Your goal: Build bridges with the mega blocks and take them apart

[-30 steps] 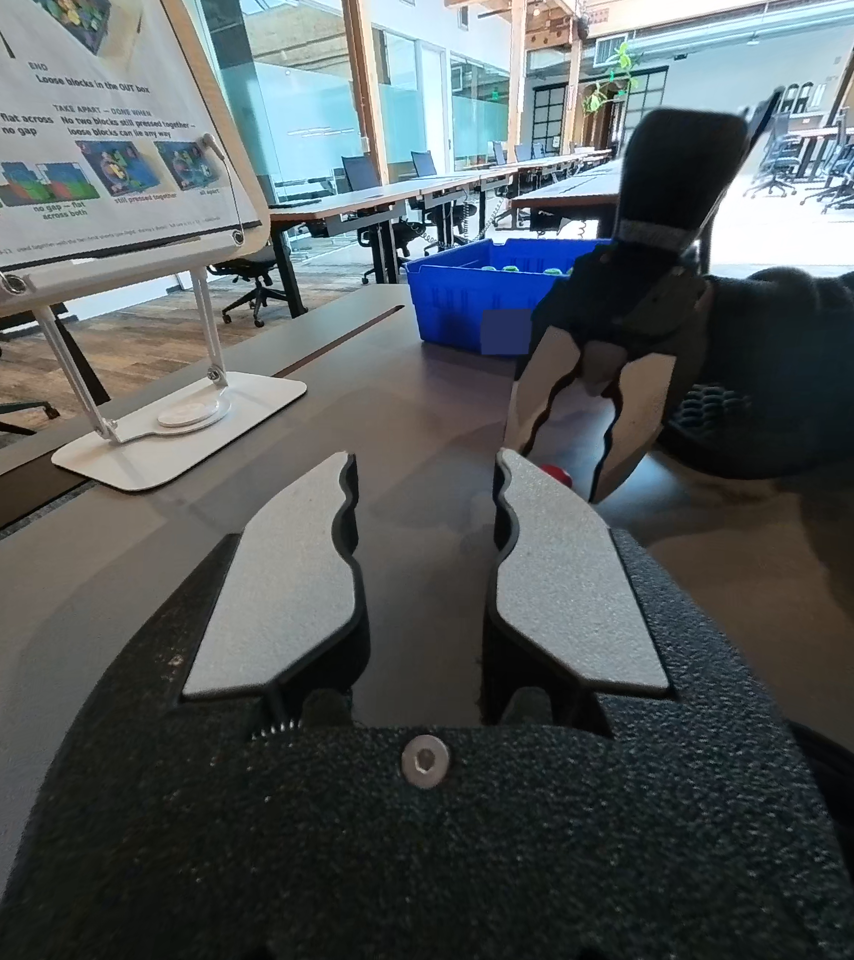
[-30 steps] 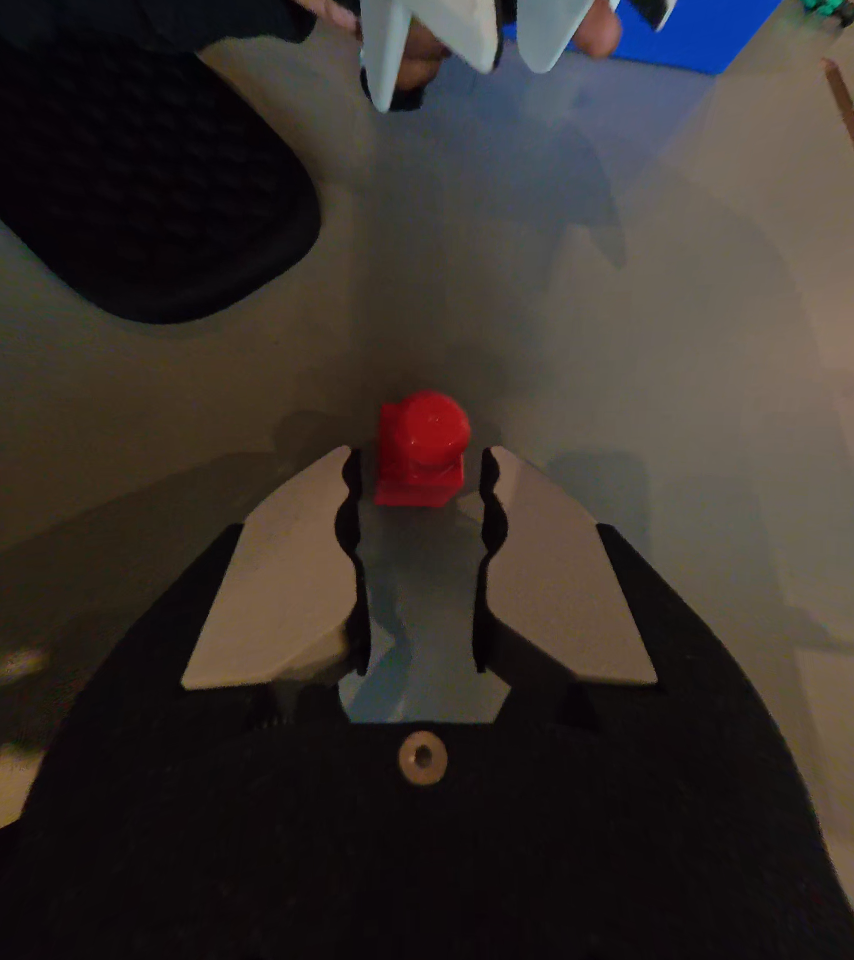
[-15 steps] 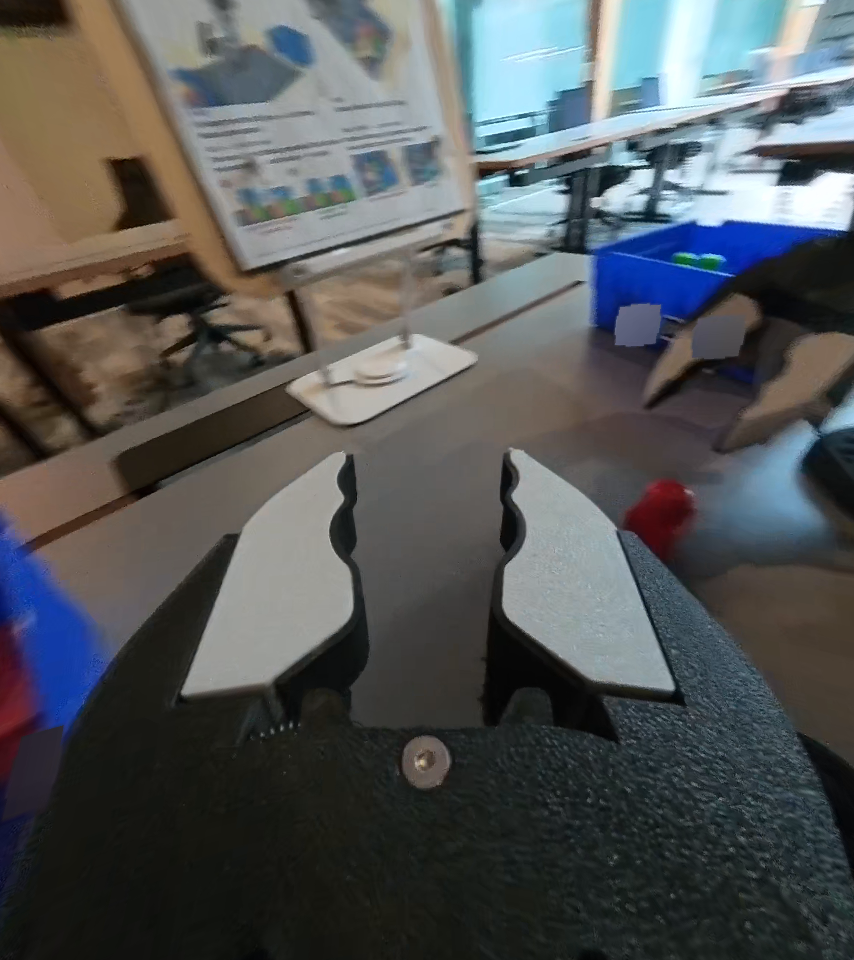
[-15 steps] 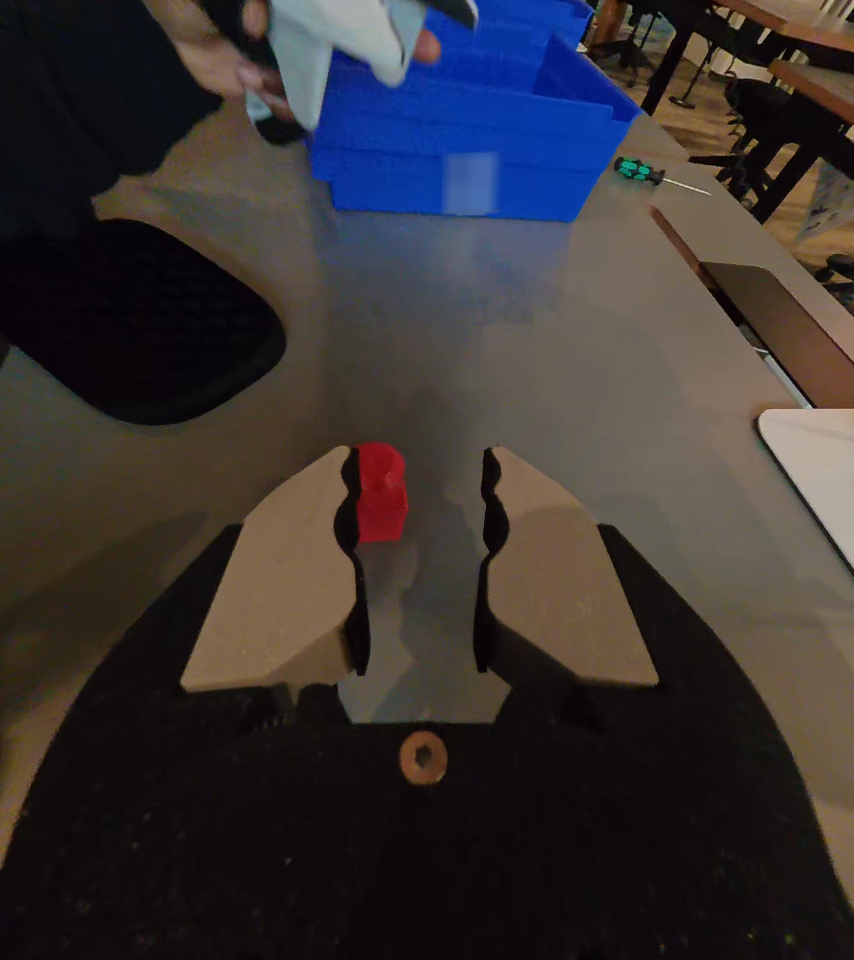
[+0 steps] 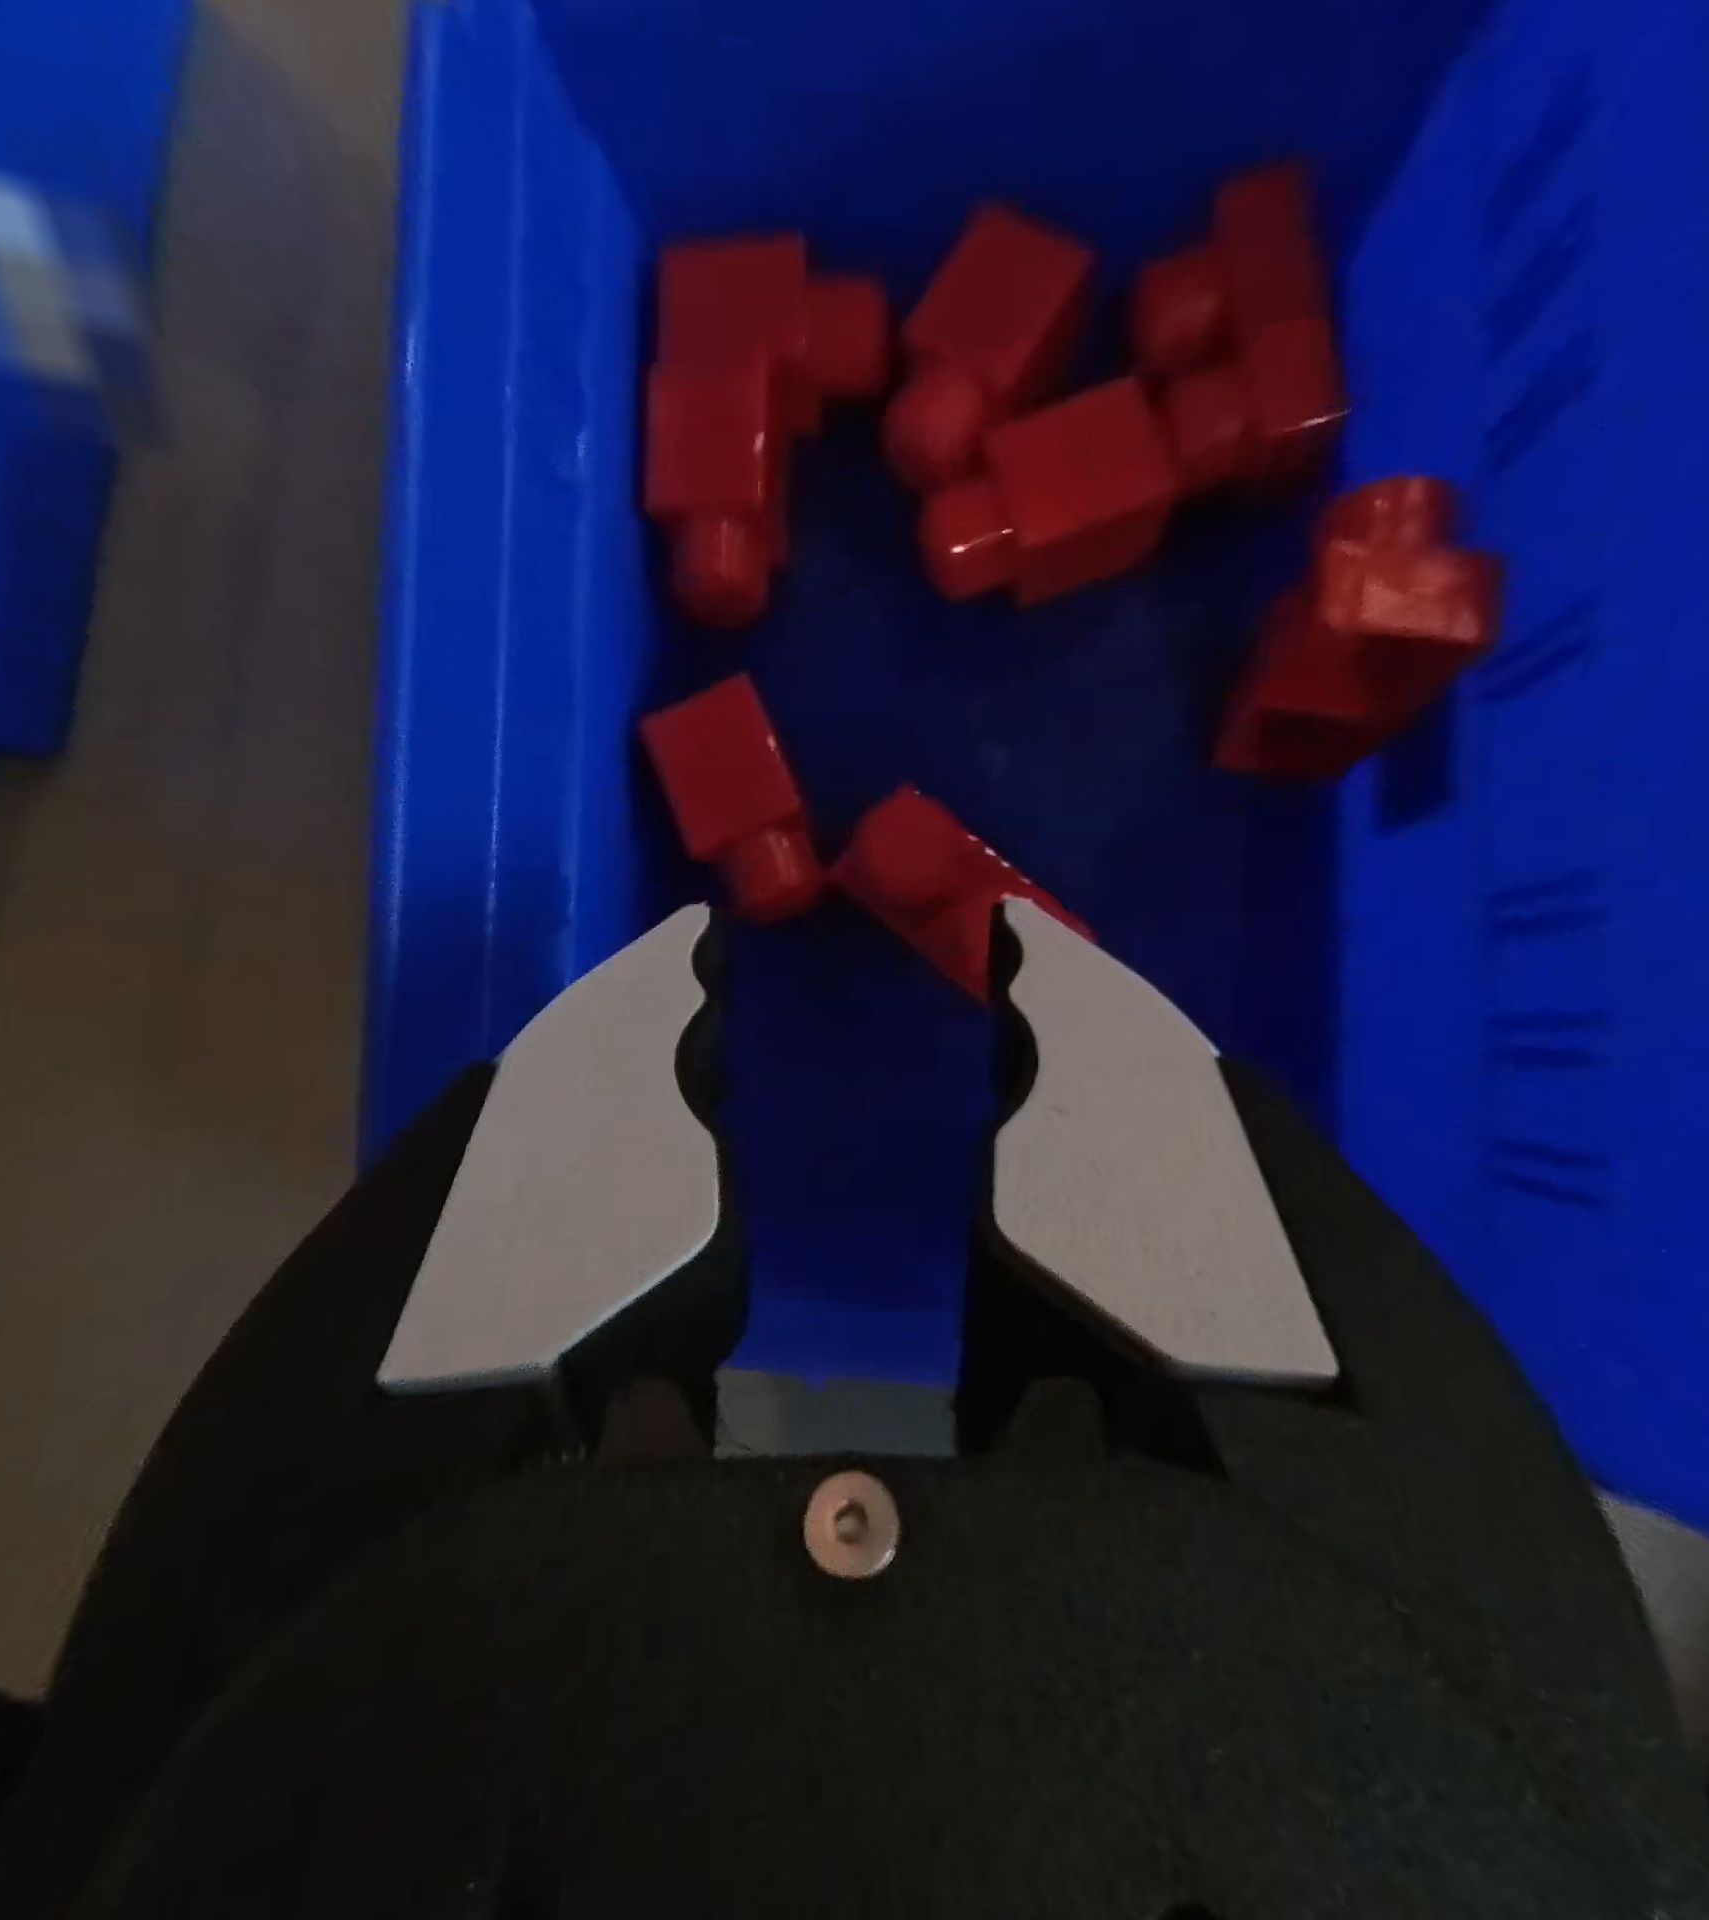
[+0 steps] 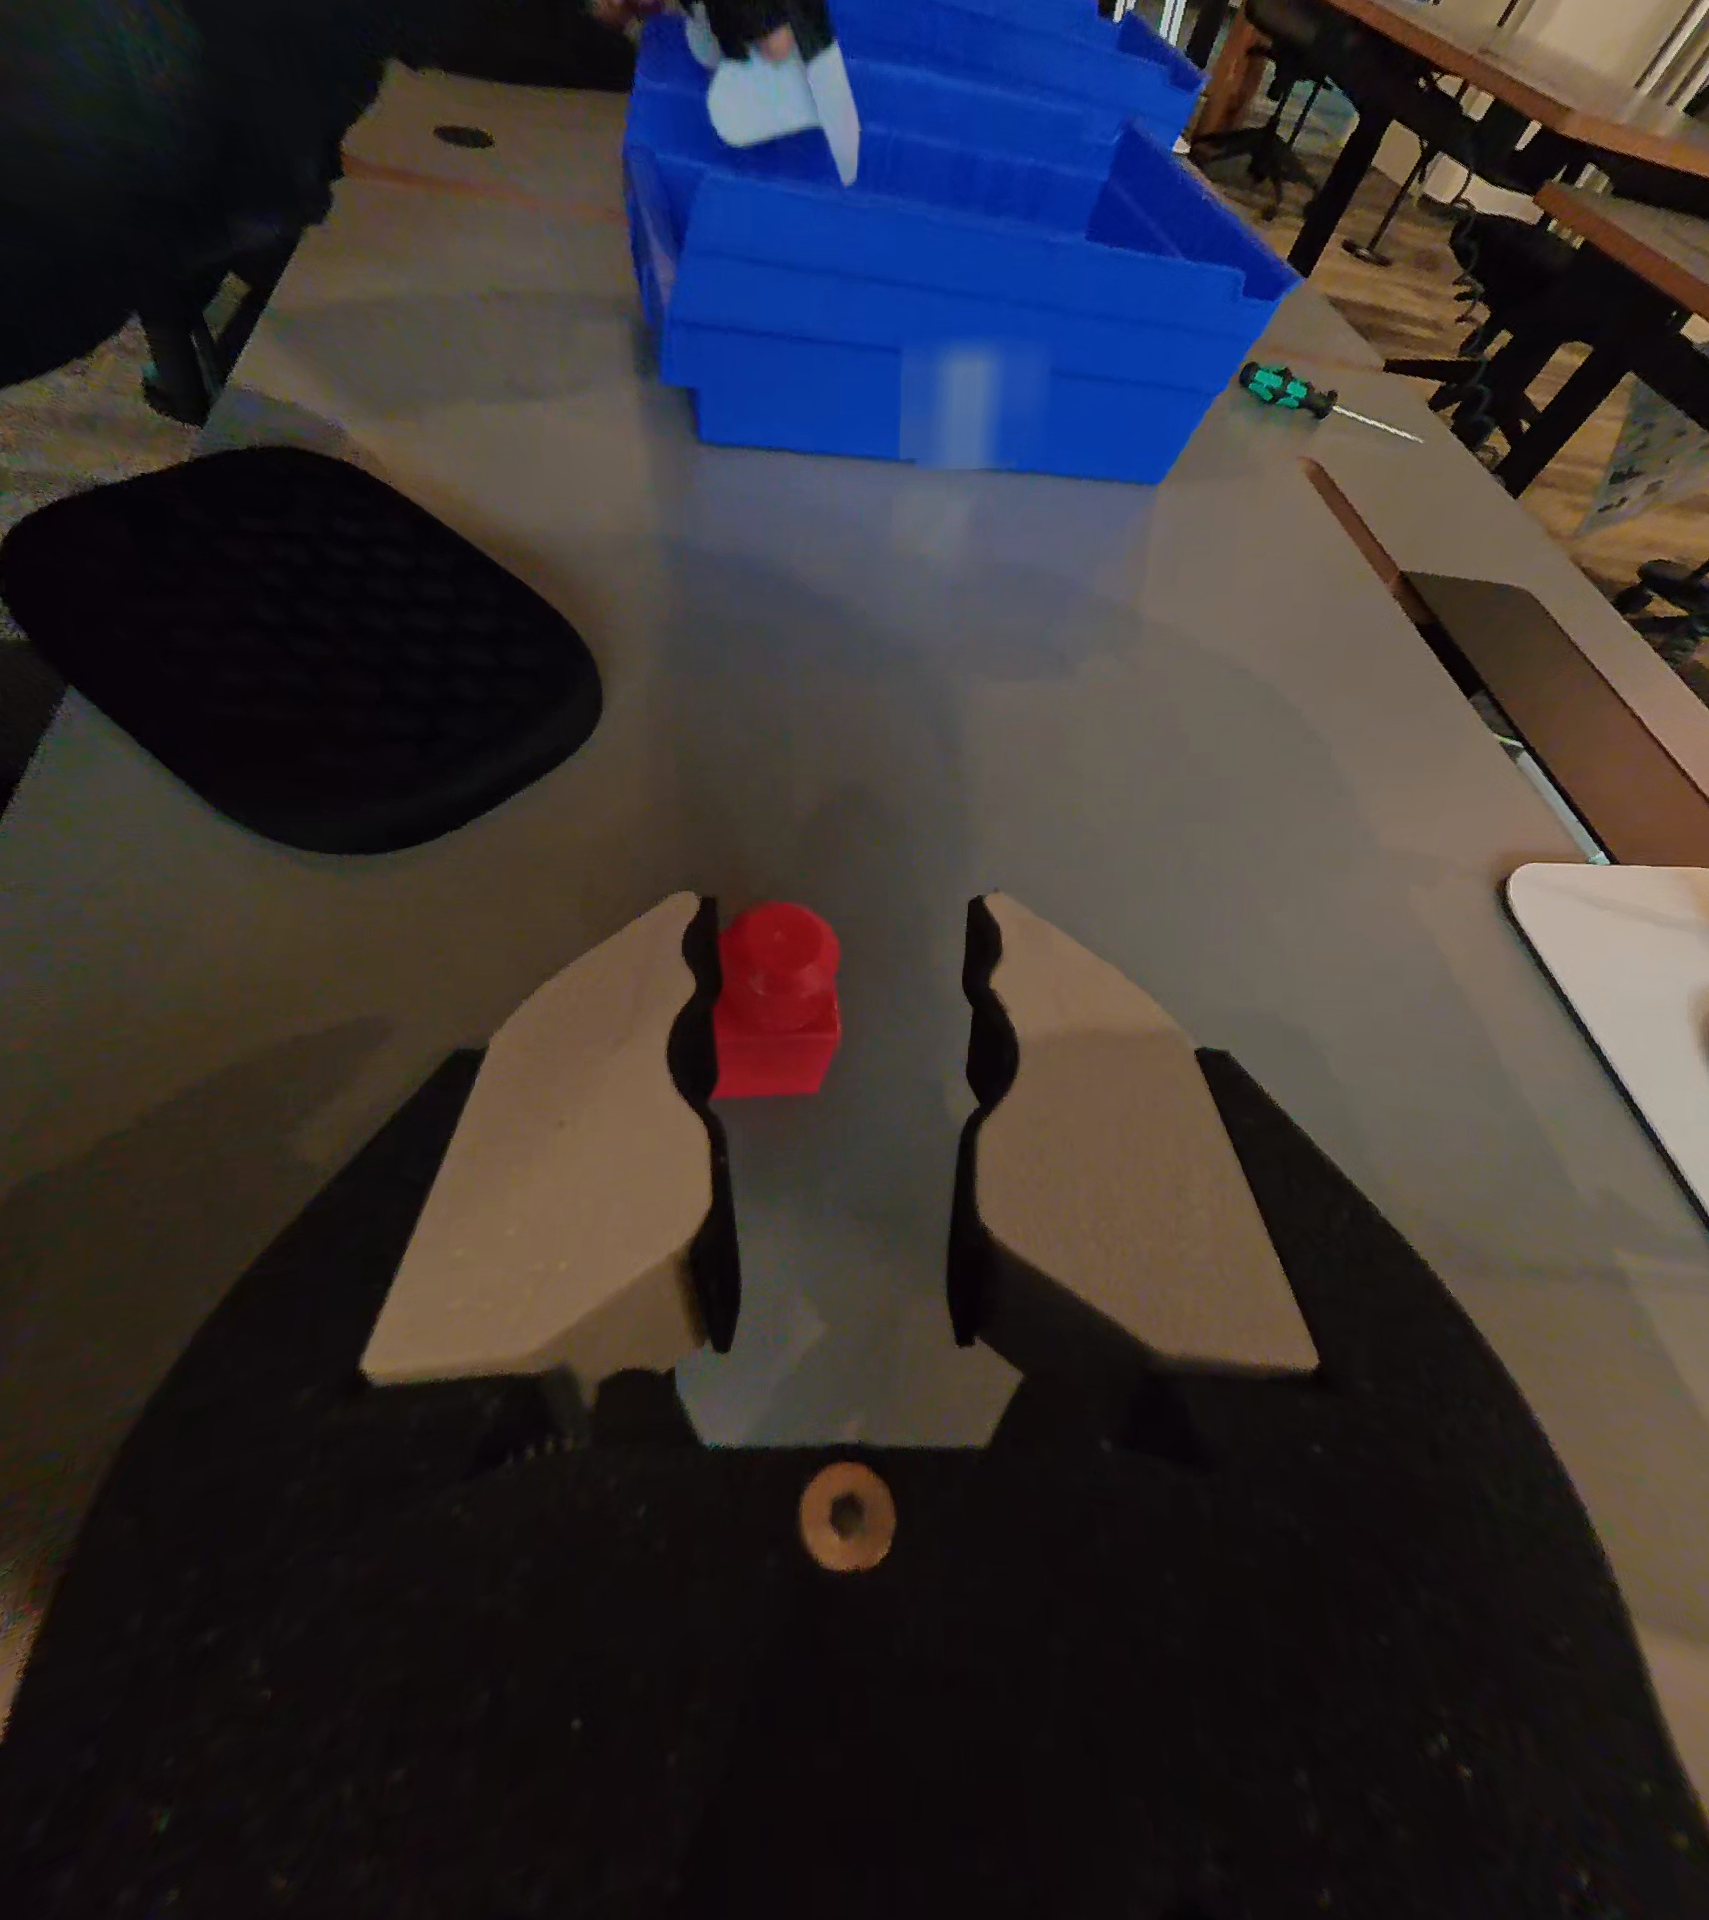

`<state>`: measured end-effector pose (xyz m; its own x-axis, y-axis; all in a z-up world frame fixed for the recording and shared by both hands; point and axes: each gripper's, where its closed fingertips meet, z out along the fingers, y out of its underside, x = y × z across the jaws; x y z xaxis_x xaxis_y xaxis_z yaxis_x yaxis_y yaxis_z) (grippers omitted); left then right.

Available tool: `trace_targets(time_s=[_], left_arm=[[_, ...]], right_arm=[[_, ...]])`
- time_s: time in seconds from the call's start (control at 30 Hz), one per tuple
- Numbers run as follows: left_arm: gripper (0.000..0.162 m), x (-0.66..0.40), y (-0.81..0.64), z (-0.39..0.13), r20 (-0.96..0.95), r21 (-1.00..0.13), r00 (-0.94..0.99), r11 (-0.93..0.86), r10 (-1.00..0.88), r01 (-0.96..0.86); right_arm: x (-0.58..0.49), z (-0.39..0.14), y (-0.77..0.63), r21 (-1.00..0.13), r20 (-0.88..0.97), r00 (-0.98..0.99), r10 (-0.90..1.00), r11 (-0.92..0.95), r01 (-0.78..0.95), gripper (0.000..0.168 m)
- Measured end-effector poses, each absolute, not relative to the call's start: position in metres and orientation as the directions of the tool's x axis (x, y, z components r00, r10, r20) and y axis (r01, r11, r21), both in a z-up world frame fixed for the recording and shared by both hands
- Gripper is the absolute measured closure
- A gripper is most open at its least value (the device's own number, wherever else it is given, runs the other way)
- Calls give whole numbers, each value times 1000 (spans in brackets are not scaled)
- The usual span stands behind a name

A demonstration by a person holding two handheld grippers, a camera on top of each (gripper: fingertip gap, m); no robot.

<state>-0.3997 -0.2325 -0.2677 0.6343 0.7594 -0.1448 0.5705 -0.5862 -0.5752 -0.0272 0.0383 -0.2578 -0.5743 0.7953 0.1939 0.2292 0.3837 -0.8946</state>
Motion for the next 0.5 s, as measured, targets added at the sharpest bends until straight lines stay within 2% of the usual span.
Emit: trace_targets(time_s=[0.23,0.5], left_arm=[[115,-425,-236,-299,-184,-393,566,-588,804,707],[111,-438,-238,-302,-154,-442,438,-459,886,771]], right_arm=[[-23,-252,36,-906,191,-580,792,369,205,124],[-19,-245,34,-917,198,-585,786,359,172,125]])
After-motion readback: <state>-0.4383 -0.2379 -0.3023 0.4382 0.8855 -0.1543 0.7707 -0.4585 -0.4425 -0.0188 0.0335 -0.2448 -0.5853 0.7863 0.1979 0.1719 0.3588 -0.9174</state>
